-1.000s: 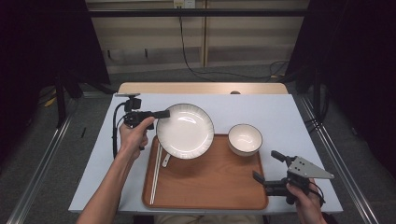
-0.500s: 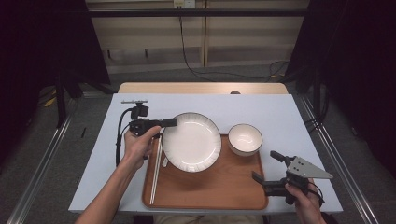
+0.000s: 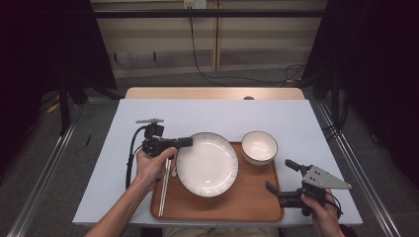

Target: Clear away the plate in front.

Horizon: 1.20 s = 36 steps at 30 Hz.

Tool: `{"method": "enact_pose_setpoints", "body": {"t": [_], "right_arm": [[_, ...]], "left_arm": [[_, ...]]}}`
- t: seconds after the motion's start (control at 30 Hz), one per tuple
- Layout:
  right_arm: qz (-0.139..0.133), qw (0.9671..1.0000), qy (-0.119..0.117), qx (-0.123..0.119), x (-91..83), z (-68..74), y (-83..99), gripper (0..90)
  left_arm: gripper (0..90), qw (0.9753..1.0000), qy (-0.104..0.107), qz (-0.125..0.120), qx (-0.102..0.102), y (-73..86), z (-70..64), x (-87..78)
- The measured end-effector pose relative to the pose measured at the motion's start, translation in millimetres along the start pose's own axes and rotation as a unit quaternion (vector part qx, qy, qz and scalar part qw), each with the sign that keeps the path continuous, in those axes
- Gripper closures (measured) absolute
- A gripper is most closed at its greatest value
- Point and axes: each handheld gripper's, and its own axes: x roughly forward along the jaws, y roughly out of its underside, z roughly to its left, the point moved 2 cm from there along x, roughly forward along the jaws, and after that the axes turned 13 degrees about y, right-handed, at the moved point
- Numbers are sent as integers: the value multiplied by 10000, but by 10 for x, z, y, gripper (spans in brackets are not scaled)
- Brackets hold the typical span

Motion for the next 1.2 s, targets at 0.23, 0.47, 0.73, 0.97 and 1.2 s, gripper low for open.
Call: {"method": "enact_pose_setpoints", "body": {"t": [0.23, 0.47, 0.73, 0.97, 1.2], "right_arm": [[-11, 10000, -30, -8, 0, -2, -1, 24], [4, 10000, -40, -12, 15, -1, 2, 24], [44, 10000, -70, -24, 25, 4, 5, 24], [24, 9999, -97, -17, 24, 7, 4, 24], [39, 10000, -74, -38, 26, 2, 6, 24]], "left_arm": [[805, 9998, 81, 15, -179, 85, 38, 79], [805, 9991, 292, 185, -253, 137, 8, 205], [802, 9985, 337, 384, -192, 176, 14, 356], [804, 9978, 346, 538, -160, 213, 49, 449], [821, 9977, 181, 642, -91, 213, 126, 452]]}}
